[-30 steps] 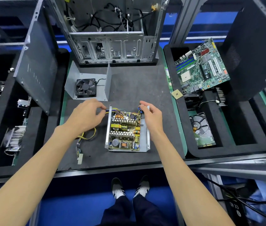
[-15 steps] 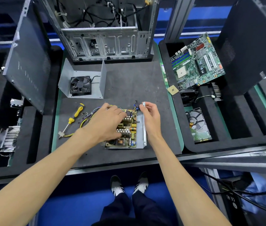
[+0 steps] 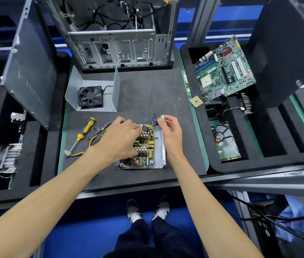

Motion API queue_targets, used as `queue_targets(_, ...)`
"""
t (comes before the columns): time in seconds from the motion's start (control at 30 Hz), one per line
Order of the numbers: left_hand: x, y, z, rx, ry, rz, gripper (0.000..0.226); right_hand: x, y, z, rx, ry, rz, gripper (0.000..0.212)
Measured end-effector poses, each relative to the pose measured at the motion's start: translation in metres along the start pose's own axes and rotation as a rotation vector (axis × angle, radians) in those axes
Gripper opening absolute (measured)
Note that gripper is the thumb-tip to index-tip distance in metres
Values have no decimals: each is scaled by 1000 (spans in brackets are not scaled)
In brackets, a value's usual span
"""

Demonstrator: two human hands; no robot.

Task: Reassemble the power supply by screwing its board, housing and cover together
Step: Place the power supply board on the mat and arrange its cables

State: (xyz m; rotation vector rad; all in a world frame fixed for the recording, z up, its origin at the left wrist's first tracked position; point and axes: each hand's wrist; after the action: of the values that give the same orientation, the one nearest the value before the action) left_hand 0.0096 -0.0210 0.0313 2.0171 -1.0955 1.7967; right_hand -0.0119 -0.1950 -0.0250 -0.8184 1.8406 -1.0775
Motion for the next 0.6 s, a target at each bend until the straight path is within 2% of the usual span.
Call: queue_targets(0.6, 0, 3, -1, 13, 3, -6, 68, 2, -4, 1, -5, -22, -17, 19)
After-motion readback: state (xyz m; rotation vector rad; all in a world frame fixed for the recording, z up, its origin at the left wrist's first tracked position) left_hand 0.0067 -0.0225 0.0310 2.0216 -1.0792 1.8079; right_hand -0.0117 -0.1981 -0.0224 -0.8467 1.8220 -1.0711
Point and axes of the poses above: each hand's wrist, its own z-axis towards the middle knuckle, its own x-axis out of the back of the hand, y = z × x, and after that the axes turned 14 degrees about z, right-handed
